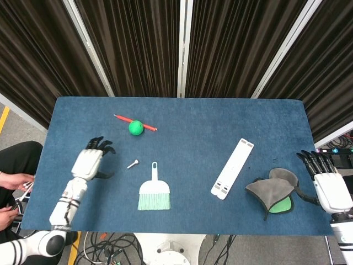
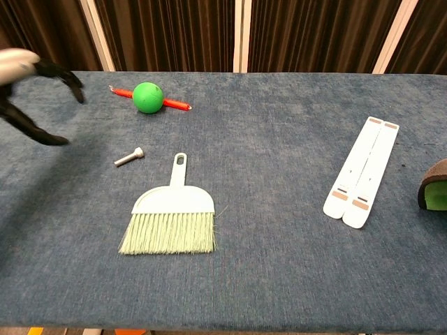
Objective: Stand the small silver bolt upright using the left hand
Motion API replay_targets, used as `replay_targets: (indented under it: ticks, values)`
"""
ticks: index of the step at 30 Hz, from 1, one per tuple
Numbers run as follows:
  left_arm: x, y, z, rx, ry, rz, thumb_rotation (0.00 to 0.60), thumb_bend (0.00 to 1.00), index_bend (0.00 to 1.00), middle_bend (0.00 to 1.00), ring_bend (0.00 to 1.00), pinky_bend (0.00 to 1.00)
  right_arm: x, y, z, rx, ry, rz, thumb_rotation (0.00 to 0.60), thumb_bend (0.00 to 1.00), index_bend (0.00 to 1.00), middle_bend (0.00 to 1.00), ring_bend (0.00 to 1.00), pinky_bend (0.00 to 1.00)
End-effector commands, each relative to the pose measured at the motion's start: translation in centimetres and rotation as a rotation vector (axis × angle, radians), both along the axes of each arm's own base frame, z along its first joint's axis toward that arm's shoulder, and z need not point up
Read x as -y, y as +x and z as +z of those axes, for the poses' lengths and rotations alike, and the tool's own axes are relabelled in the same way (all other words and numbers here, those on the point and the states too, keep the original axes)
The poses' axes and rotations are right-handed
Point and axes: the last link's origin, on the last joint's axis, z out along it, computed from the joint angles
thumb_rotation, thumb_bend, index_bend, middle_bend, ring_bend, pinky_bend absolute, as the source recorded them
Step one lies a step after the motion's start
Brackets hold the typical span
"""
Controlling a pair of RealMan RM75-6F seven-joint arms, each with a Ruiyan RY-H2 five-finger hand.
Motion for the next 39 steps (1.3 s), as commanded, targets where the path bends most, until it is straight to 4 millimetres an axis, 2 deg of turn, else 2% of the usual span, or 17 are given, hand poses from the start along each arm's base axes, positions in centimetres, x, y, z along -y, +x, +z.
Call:
replay_targets:
  ticks: [1,10,19,32,39]
  values:
    - [-1.1,0.7,-2.5,-0.037,-0.036,-0.013,0.6,0.13,0.35,0.17,0.03,0.0,0.0,0.0,0.0,-0.002,-0.001,-0.002,0.6,0.16,0.08,0.07,0.0,0.0]
    - [-2.8,1.4,-6.0,-0.048,-0.053,0.008,0.6,0.13,0.35,0.17,0.03,0.0,-0.3,-0.1,0.0,0.0,-0.004,-0.015,0.6,0.16,0.08,0.07,0.0,0.0]
    - [-3.6,1.4,-8.3,-0.116,-0.054,-0.018,0.6,0.13,0.36,0.17,0.03,0.0,-0.7,-0.3,0.2,-0.001,-0.014,-0.025,0.6,0.16,0.08,0.07,0.0,0.0]
    - [-4.6,0.7,-8.4,-0.153,-0.02,-0.01,0.6,0.25,0.4,0.17,0.03,0.0,-0.8,-0.4,0.2,0.002,-0.017,-0.032,0.6,0.16,0.08,0.07,0.0,0.0]
    - [-5.5,-0.2,-7.8,-0.193,0.013,0.003,0.6,0.26,0.4,0.17,0.03,0.0,-0.8,-0.4,0.2,0.002,-0.015,-0.033,0.6,0.16,0.08,0.07,0.0,0.0]
